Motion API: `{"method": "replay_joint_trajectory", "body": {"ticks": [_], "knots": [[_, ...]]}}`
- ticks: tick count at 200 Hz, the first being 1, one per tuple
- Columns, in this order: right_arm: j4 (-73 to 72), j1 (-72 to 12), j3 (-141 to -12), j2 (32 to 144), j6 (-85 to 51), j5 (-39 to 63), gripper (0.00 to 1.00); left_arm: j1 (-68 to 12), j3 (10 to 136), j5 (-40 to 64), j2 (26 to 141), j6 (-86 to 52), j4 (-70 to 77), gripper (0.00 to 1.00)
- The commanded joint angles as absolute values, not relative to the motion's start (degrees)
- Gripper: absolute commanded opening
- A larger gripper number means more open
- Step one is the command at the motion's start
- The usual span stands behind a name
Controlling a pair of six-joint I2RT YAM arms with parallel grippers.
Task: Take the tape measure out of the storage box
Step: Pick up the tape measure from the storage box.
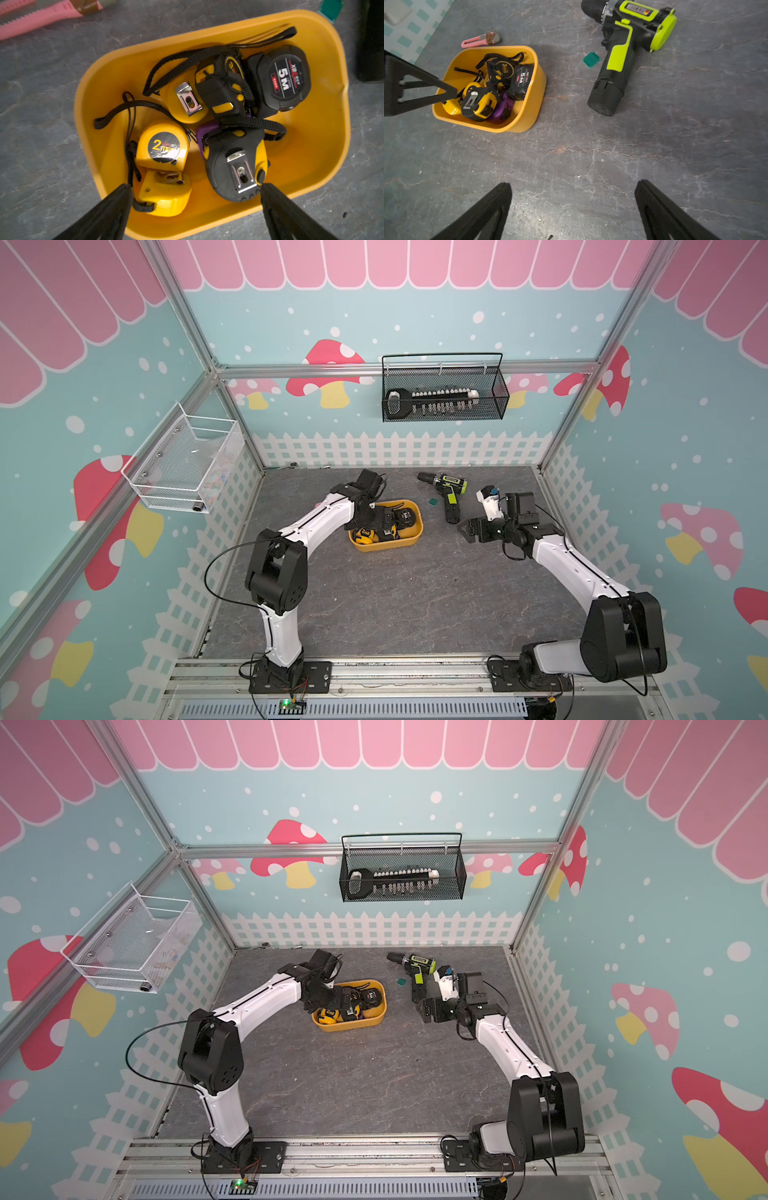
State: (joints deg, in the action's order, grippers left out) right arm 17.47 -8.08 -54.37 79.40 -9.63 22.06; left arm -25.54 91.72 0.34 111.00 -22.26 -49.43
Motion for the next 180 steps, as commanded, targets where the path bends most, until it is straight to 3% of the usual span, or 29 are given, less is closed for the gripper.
{"method": "replay_joint_trajectory", "body": {"ticks": [1,103,141,156,180], "knots": [[20.54,-9.03,-54.92,80.24,-10.73,24.28,0.99,-27.6,97.53,1.82,114.73,-26.73,-54.51,0.99],[19.78,-9.94,-53.5,81.48,-9.93,24.08,0.99,-29.6,112.77,-2.11,130.69,-27.16,-63.08,0.98],[19.75,-10.18,-53.45,81.75,-10.37,25.44,0.98,-29.56,114.09,-0.33,132.04,-26.46,-64.04,0.75],[19.69,-10.28,-53.3,81.49,-10.55,26.06,0.97,-29.56,113.93,-0.01,131.26,-26.5,-63.89,0.6],[18.49,-10.87,-52.67,81.43,-11.04,29.03,0.96,-29.38,114.52,0.61,129.25,-27.08,-63.71,0.48]]}}
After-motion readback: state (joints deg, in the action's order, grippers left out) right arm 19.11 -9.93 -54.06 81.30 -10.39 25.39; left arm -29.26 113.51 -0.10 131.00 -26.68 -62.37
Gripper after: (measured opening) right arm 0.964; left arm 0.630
